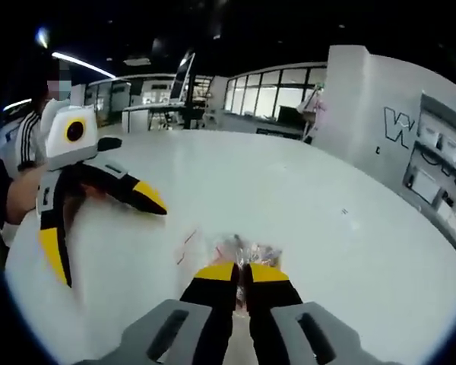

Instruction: Open the resealable bag by pulling the two sides of the seal apart until the entire bag opening is separated and visibly accessible.

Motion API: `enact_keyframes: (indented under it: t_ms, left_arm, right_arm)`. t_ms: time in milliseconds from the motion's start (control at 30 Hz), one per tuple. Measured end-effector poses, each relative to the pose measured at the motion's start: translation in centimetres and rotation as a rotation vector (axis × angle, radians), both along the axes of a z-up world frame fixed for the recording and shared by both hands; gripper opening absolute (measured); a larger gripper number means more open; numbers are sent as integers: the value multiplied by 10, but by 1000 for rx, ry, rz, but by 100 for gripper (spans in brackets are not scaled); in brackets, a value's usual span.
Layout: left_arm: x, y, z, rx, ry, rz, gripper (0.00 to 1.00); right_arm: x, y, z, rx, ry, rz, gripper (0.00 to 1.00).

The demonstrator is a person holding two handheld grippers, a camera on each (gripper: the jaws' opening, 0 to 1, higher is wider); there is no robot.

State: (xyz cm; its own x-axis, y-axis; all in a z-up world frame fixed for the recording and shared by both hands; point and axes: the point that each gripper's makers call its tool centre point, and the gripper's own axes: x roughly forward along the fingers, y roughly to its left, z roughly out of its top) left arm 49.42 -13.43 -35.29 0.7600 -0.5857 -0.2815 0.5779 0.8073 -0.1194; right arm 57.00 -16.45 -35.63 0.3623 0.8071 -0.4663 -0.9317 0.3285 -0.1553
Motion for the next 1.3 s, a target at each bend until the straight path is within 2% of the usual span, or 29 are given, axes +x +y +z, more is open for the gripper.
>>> enact_keyframes:
  t_ms: [300,667,867,1100,1300]
  left_arm:
    - [-1,0,0,2,-6,1,82]
    - [0,0,0,6,-9,2,82]
    - [1,0,-1,7,-9,3,82]
    - [1,0,-1,7,-9,4,82]
    - [1,0,-1,12,-10,5,82]
  right_arm:
    - [-11,-6,2,68,26,-32,0]
    - [-15,-12,7,249,161,-121,0]
    - [-15,-18,10,361,276,-162,0]
    - [-18,-23,12,443,354,-192,0]
    - [-22,-25,12,485,398,-205,0]
